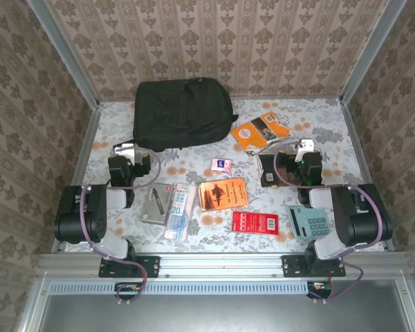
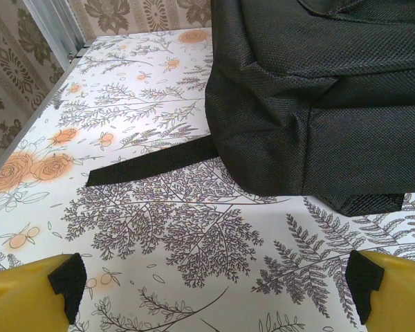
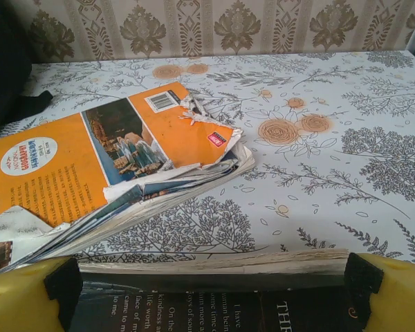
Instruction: Pack the student bag
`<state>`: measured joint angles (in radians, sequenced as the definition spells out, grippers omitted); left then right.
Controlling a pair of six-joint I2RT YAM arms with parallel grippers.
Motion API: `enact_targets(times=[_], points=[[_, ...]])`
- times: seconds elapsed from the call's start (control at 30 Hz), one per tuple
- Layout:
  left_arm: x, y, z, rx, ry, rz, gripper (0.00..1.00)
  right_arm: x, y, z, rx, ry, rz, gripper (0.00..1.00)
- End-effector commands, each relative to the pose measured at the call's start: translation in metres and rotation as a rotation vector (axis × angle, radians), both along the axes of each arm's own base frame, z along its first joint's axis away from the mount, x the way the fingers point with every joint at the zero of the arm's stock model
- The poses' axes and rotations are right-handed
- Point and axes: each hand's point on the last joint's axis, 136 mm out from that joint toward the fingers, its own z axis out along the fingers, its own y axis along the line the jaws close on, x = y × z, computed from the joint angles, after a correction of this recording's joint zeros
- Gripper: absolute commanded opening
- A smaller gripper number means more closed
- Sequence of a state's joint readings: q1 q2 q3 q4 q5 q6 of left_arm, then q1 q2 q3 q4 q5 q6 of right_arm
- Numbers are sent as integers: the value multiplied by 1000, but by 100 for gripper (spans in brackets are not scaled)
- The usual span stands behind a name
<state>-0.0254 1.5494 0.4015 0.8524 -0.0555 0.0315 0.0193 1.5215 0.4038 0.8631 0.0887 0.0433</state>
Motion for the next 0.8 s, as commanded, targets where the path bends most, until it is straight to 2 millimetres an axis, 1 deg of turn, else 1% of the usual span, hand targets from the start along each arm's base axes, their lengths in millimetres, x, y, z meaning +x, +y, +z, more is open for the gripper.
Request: enact_targets(times=[0.0, 0.77], points=[[2, -2, 8, 11, -21, -20, 100, 1, 3, -4, -9, 16, 22, 100], [2, -2, 7, 14, -19, -18, 100, 1, 3, -4, -11, 17, 21, 100]])
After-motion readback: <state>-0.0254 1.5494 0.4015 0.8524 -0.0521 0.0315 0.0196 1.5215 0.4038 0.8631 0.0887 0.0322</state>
